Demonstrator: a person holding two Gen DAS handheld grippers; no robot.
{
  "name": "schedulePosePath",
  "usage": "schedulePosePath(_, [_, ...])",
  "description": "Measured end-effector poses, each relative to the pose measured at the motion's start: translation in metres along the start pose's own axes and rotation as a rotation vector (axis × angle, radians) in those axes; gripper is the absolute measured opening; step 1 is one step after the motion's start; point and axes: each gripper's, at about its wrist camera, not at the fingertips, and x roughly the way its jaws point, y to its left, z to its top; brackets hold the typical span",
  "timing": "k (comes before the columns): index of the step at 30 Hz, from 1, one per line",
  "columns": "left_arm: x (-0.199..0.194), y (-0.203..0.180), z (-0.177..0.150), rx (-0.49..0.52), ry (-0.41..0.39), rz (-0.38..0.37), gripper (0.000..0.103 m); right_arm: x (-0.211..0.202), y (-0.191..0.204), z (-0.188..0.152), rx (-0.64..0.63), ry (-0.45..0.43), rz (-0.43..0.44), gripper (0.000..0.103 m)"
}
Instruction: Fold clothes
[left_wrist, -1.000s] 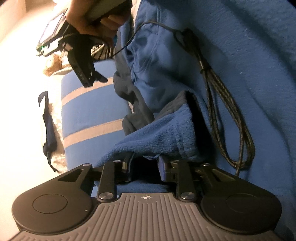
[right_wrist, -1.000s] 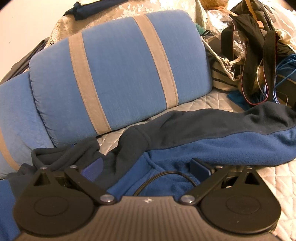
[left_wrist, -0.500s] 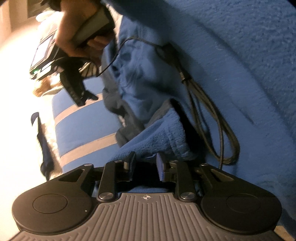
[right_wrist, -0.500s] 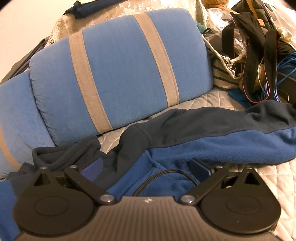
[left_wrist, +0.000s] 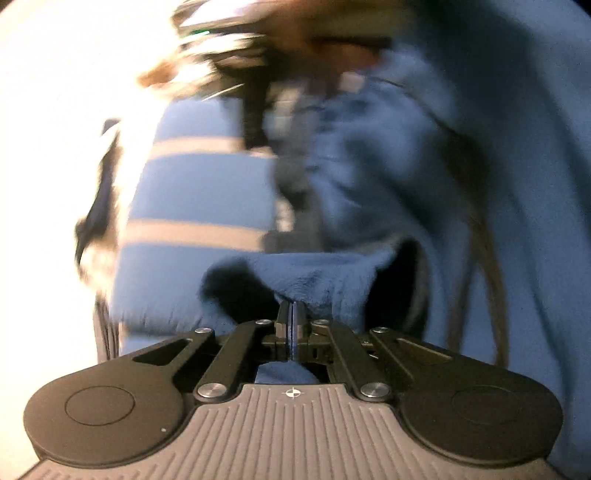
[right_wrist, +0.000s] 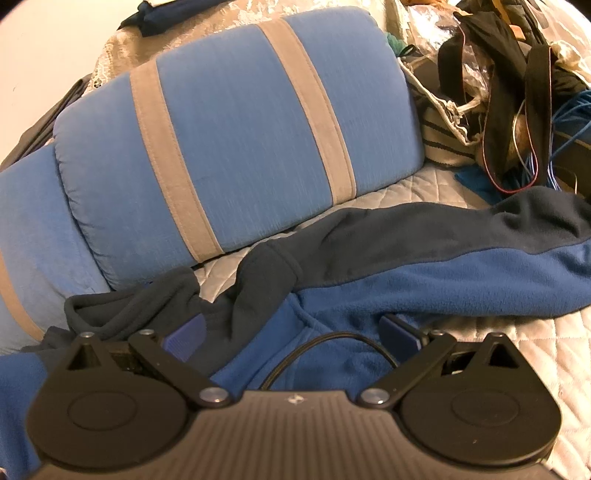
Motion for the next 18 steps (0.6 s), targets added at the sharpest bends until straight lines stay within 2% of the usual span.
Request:
schedulePosePath(2, [0.003,0.017,0.002,-0.115,0.008,0.024,0.001,0.001,-0.001,0.000,0.004,0.005,0.001,0.103])
schedulePosePath(8, [0.002,0.041,0.012,-0.291,-0.004,0.024,0.001,0.002,-0.002,0.000,0.011,0.017,0.001,0.103])
schedulePosePath(11, [0.000,0.059,0.009,-0.411,-0.012,0.062,0.001,0.003,-0.002,0.000,0.013,0.022,0.005,0.103])
schedulePosePath(13, [-0.002,0.081,0.000,-0.553,-0.011,0.094,0.001,0.003,-0.002,0.000,0.007,0.027,0.008,0.103])
schedulePosePath(15, [-0.004,0.115,-0.021,-0.789,-0.014,0.153,0.000,0.003,-0.001,-0.001,0.003,0.027,0.010,0.103])
schedulePosePath(17, [-0.013,0.153,-0.063,-1.079,-0.005,0.276,0.000,0.002,-0.001,-0.001,-0.003,0.026,0.009,0.103])
schedulePosePath(18, [-0.025,0.169,-0.094,-1.249,0.001,0.366,0.000,0.002,-0.001,-0.002,-0.005,0.026,0.008,0.103])
